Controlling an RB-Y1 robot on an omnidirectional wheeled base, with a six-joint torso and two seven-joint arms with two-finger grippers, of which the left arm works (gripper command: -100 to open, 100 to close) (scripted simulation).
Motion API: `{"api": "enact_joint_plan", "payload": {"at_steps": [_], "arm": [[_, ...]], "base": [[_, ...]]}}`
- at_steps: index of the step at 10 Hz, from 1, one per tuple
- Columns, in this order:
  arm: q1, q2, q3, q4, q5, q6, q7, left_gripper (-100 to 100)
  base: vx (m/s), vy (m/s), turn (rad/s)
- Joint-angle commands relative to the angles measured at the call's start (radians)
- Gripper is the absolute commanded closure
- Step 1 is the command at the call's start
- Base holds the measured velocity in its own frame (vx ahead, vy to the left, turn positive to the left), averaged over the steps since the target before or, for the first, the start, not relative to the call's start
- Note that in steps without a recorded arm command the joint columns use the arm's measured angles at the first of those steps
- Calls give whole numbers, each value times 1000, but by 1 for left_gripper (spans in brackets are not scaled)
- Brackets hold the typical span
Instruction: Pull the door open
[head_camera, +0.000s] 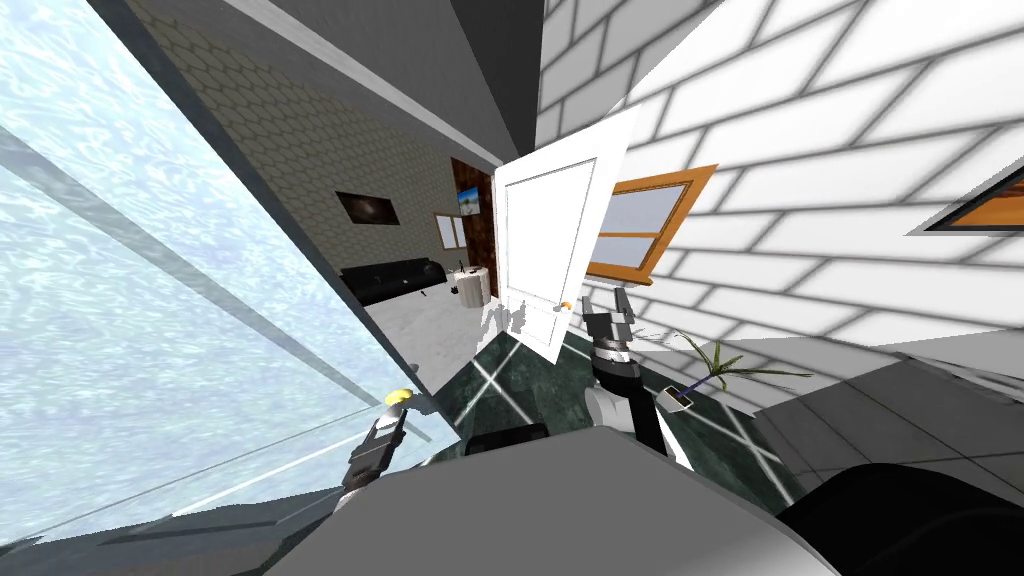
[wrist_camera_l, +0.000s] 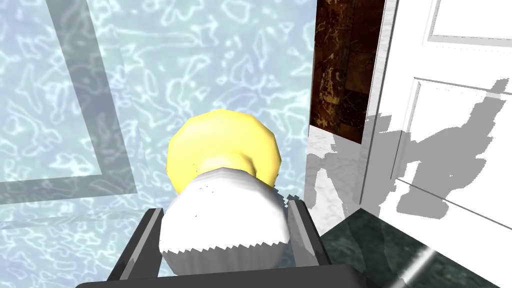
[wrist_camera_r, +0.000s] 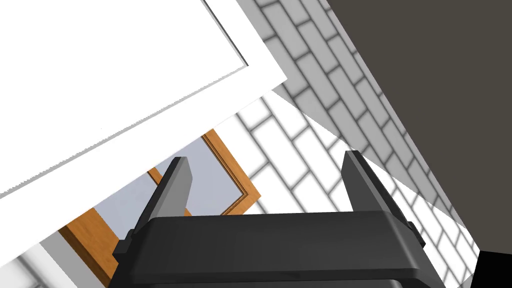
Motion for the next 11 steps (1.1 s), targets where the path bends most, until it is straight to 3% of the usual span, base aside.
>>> {"api": "enact_joint_plan", "payload": {"at_steps": [1,2,11], "arm": [[13,11,-14,6,-12,-28,21,100],[9,5,-10,2,-8,-13,10,100],[31,68,-50,65,-58,-129,93,100]], "base": [[-262,55,-100],[-115,28,-31],[-210,30,-123]]}}
